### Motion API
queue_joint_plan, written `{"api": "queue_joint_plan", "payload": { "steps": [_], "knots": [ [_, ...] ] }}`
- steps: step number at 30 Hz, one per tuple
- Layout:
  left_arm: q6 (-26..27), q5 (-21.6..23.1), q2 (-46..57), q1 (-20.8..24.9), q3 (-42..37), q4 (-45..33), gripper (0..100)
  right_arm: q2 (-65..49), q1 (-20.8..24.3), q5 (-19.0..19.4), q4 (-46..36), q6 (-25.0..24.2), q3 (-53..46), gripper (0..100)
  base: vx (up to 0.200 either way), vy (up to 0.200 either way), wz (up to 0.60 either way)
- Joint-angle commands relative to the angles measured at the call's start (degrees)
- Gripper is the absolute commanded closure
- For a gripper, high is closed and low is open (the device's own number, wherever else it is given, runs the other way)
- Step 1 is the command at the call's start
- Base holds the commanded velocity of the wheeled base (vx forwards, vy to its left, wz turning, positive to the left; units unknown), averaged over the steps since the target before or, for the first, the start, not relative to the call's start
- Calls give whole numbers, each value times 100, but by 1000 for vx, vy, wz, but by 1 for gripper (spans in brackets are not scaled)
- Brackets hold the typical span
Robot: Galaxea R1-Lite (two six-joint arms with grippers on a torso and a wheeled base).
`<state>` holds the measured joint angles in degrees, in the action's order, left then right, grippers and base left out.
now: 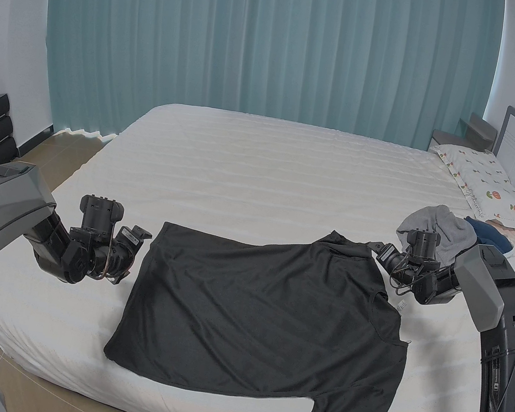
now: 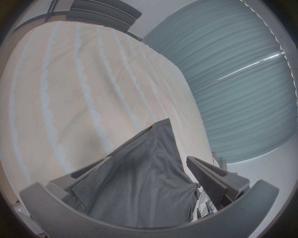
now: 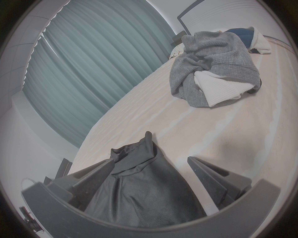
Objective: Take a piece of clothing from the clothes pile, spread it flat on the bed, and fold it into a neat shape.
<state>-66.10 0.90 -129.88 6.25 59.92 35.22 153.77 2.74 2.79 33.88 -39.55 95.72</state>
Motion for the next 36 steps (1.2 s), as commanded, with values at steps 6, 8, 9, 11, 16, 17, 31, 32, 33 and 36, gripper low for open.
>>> {"api": "queue_joint_plan", "payload": {
  "steps": [6,8,9,11,16,17,31,32,33,36],
  "knots": [
    [976,-2,-952,-89,1936,-955,0,92,7,2,5,-9,-89,0,0,0,0],
    [1099,-2,-1330,-37,2543,-1175,0,100,7,-24,5,-18,-106,0,0,0,0],
    [1108,-2,-1444,-28,2736,-1228,0,100,7,-33,14,-18,-124,0,0,0,0],
    [1117,-11,-1628,-28,3052,-1351,0,100,7,-33,14,-18,-159,0,0,0,0],
    [1081,-90,-2323,-89,4371,-1940,0,83,7,-51,40,-36,-185,0,0,0,0],
    [1081,-90,-2472,-98,4626,-2054,0,56,7,-51,40,-36,-229,0,0,0,0],
    [1292,-292,-3096,-54,5467,-2063,0,30,33,-86,383,-27,-387,0,0,0,0],
    [1328,-292,-3114,-45,5467,-2054,0,30,25,-86,383,-27,-396,0,0,0,0],
    [1389,-292,-3131,-45,5467,-2045,0,30,16,-86,392,-36,-423,0,0,0,0],
    [1530,-301,-3166,-37,5467,-2019,0,30,7,-112,444,-80,-484,0,0,0,0]
  ]
}}
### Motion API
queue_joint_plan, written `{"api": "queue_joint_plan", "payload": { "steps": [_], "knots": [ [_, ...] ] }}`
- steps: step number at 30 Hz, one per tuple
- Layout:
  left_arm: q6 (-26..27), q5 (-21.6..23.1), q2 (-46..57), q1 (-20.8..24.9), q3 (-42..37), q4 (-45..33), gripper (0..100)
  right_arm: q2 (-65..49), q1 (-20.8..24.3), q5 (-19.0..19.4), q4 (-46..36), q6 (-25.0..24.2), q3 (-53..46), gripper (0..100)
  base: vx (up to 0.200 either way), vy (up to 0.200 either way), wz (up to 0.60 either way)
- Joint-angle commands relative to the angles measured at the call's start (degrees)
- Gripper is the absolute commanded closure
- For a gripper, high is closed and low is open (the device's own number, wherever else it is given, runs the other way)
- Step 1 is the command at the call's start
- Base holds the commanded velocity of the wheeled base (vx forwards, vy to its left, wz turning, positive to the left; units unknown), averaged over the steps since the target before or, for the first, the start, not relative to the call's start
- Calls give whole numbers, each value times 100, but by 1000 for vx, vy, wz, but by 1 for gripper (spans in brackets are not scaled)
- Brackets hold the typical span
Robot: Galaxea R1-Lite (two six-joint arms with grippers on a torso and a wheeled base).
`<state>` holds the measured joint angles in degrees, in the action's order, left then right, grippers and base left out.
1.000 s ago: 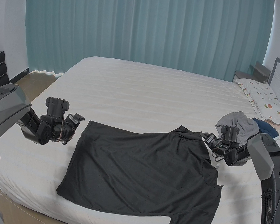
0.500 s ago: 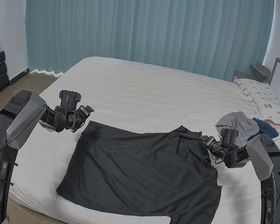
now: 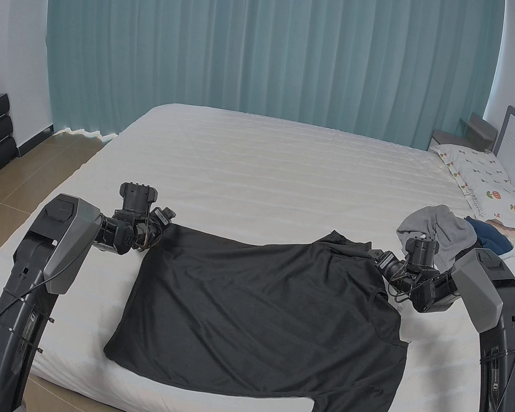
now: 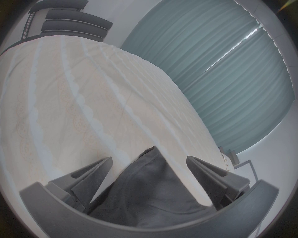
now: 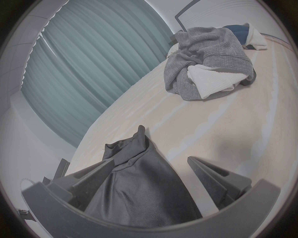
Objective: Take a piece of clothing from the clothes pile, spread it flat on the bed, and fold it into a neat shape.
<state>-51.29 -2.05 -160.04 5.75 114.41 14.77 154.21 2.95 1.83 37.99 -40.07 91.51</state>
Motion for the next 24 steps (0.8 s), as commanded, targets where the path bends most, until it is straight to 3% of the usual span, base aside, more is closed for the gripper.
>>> {"api": "queue_joint_plan", "payload": {
  "steps": [1,5,6,19,24],
  "knots": [
    [57,-15,-150,13,18,25,0,-14,-5,-25,51,-36,-72,0,0,0,0],
    [66,-15,-177,22,18,25,0,-14,-5,-25,77,-36,-81,0,0,0,0],
    [66,-15,-177,22,18,25,100,-14,-5,-25,86,-36,-81,0,0,0,0],
    [-4,-182,-142,-66,18,307,100,92,100,-25,200,-36,24,0,0,0,0],
    [-285,-507,-142,-127,18,333,100,364,144,-33,130,-36,455,0,0,0,0]
  ]
}}
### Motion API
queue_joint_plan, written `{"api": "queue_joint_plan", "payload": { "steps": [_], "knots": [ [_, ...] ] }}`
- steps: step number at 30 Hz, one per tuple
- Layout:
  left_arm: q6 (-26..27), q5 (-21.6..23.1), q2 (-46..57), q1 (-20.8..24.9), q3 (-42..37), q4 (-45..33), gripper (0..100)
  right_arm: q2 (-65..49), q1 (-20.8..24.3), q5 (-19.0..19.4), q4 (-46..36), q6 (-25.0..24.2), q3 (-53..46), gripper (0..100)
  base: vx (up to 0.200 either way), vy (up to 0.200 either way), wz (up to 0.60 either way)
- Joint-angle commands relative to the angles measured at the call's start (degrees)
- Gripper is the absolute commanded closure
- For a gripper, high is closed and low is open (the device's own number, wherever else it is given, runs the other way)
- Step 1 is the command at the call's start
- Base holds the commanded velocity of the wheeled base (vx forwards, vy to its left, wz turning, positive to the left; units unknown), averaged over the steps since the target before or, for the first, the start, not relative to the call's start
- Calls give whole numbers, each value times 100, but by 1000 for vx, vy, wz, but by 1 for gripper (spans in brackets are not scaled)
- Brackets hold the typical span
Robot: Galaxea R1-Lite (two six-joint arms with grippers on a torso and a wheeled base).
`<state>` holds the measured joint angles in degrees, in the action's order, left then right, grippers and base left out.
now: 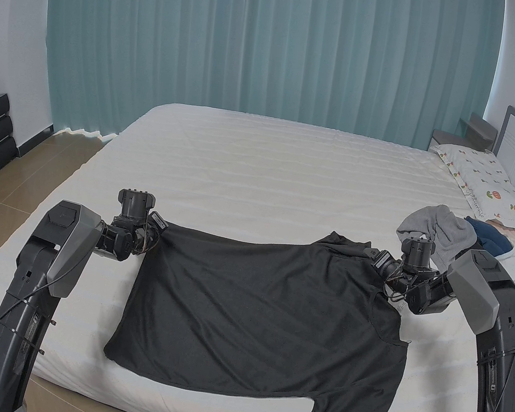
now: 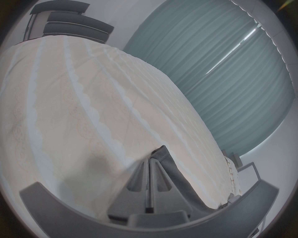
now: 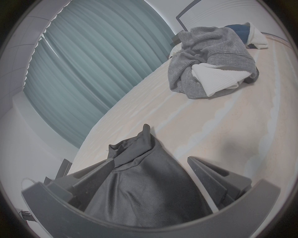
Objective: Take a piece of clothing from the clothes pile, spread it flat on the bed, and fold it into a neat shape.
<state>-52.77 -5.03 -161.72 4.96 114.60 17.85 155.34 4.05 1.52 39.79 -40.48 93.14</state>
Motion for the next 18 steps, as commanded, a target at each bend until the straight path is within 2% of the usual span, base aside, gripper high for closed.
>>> {"api": "queue_joint_plan", "payload": {
  "steps": [1,7,8,18],
  "knots": [
    [-137,-270,9,-57,-1,52,100,259,44,-3,-50,6,302,0,0,0,0],
    [-137,-323,0,-83,-1,140,100,453,44,-73,-85,14,521,0,0,0,0],
    [-137,-331,0,-83,-1,140,100,479,44,-91,-85,14,530,100,0,0,0],
    [-137,-331,-9,-83,-1,131,100,523,35,-117,-121,23,548,100,0,0,0]
  ]
}}
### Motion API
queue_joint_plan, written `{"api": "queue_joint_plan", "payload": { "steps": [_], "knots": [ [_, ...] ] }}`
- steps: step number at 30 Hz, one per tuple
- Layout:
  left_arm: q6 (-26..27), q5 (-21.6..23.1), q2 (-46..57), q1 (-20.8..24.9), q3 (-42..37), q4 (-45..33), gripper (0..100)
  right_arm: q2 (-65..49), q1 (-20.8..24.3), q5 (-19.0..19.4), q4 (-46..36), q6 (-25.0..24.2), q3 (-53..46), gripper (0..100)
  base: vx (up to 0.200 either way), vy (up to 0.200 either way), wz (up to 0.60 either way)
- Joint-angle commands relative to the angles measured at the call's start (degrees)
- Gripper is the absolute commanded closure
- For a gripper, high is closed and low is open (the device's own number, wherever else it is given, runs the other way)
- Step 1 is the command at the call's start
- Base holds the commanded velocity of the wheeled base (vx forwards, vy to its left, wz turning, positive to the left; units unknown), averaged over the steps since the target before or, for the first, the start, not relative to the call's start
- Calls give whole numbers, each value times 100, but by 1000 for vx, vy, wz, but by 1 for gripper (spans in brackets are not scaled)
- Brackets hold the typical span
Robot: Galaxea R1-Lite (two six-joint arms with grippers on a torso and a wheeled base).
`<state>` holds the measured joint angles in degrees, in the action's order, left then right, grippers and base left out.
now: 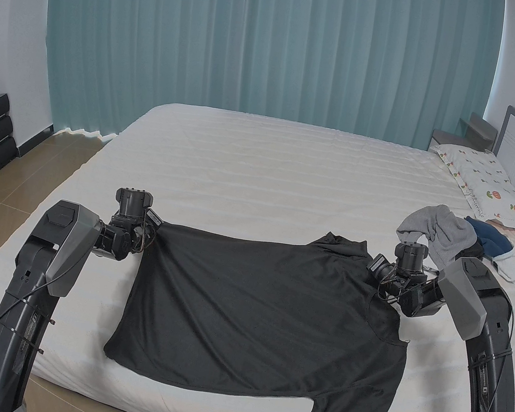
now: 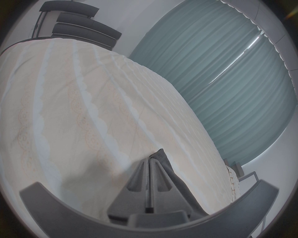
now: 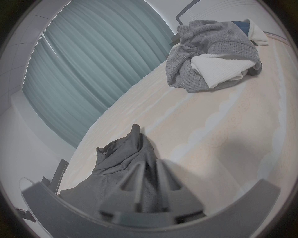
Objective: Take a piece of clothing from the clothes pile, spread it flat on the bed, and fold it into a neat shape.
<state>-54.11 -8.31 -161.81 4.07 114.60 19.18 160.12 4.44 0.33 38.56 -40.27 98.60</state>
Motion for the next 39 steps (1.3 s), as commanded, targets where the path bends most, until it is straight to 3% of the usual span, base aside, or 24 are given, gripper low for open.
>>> {"api": "queue_joint_plan", "payload": {
  "steps": [1,4,9,14,21,39],
  "knots": [
    [-3,5,0,6,-1,7,100,36,-22,2,29,-8,19,100,0,0,0],
    [-3,5,0,6,-1,7,100,-7,-66,-15,99,-25,81,100,0,0,0],
    [-11,5,44,15,-1,25,100,10,-189,-367,477,-16,397,100,0,0,0],
    [-3,14,53,-12,-1,192,100,36,-286,-402,574,-25,590,100,0,0,0],
    [-20,23,44,-20,-1,535,100,414,-233,-868,714,54,1557,100,0,0,0],
    [156,146,-26,41,-1,473,100,828,-154,-859,574,537,1566,100,0,0,0]
  ]
}}
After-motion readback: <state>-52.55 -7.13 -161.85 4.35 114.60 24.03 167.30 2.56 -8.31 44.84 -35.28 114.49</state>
